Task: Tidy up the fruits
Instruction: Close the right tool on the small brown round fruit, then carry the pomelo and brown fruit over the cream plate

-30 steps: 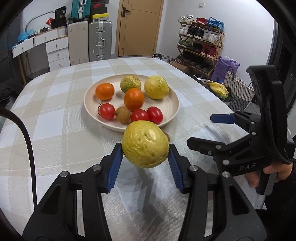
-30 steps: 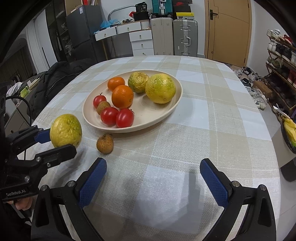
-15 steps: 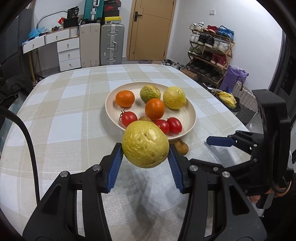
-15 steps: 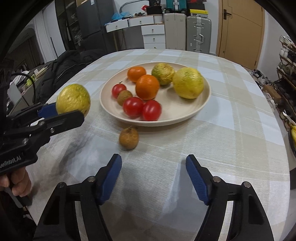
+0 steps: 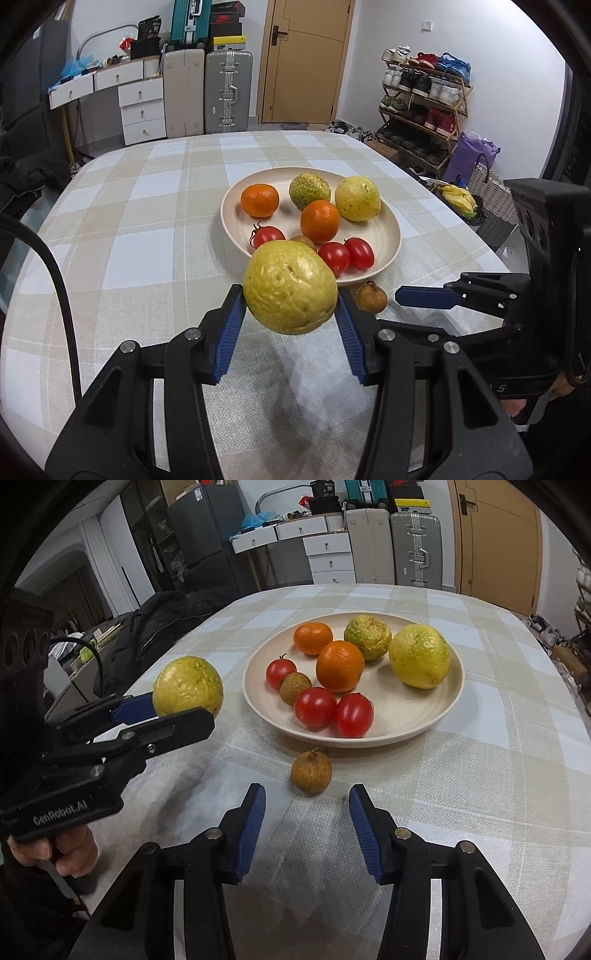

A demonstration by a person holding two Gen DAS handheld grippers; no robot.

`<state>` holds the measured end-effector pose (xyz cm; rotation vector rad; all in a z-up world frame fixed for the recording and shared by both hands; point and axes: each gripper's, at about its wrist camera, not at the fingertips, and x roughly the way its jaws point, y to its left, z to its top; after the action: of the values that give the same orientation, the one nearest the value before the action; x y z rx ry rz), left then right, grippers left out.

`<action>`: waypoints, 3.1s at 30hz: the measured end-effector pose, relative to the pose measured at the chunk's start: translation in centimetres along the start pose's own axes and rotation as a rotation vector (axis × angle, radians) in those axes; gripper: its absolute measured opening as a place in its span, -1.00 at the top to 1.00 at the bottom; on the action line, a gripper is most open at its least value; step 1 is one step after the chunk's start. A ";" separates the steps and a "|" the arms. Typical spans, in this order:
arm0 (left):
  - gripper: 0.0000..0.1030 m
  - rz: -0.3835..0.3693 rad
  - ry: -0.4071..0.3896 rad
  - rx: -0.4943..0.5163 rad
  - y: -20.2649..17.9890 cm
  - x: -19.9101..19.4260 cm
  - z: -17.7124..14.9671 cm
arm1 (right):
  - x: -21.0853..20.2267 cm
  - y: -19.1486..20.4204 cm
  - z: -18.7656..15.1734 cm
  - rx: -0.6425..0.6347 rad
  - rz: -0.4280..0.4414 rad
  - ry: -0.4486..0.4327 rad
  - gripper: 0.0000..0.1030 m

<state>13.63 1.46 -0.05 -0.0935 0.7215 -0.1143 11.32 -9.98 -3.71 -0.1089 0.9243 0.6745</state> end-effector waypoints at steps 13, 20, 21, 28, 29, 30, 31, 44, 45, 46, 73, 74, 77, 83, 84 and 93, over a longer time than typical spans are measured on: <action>0.09 -0.001 0.015 -0.016 0.2 0.4 -0.1 | 1.4 0.7 1.0 -0.008 -0.001 0.008 0.54; 0.09 0.003 0.018 -0.010 0.0 0.7 -0.1 | 1.0 0.4 0.7 -0.016 -0.012 -0.008 0.55; 0.09 0.004 0.017 -0.009 0.0 0.7 -0.1 | 0.9 0.4 0.7 -0.018 -0.013 -0.009 0.55; 0.09 0.011 0.010 -0.008 0.1 0.6 -0.1 | 0.0 -0.1 0.6 -0.016 -0.006 -0.023 0.55; 0.09 0.014 0.007 -0.007 0.1 0.6 -0.1 | -0.1 -0.1 0.5 -0.016 -0.003 -0.024 0.56; 0.09 0.015 0.006 -0.006 0.1 0.6 0.0 | -0.3 -0.2 0.5 -0.015 0.000 -0.026 0.56; 0.09 0.016 0.004 -0.006 0.1 0.6 0.0 | -0.4 -0.3 0.6 -0.015 0.003 -0.027 0.56; 0.09 0.016 -0.027 -0.017 0.3 -0.4 0.2 | -3.8 -1.9 1.1 0.023 0.017 -0.123 0.56; 0.10 0.016 -0.029 -0.019 0.4 -0.5 0.2 | -4.0 -2.1 1.2 0.027 0.017 -0.130 0.56; 0.09 0.017 -0.029 -0.019 0.3 -0.5 0.2 | -4.2 -2.2 1.2 0.029 0.014 -0.133 0.56; 0.09 0.023 0.002 -0.012 0.1 0.5 -0.2 | 0.6 -0.4 0.4 -0.006 -0.020 -0.008 0.28; 0.09 0.022 0.004 -0.011 0.2 0.6 -0.2 | 0.7 -0.4 0.5 -0.004 -0.015 -0.003 0.28; 0.09 0.023 0.006 -0.008 0.1 0.7 -0.3 | 1.0 -0.2 0.8 -0.012 -0.018 0.000 0.31; 0.09 0.024 0.004 -0.007 0.1 0.8 -0.4 | 0.8 -0.1 0.9 -0.024 -0.020 -0.011 0.50; 0.09 0.024 0.004 -0.006 0.1 0.8 -0.5 | 0.7 -0.1 0.9 -0.023 -0.018 -0.016 0.50; 0.09 0.034 -0.009 0.001 0.0 0.8 -0.5 | -1.0 -0.5 0.9 -0.024 0.000 -0.050 0.50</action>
<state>13.93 1.31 -0.95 -0.0801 0.7139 -0.0816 11.85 -10.55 -2.45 -0.1126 0.8688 0.6853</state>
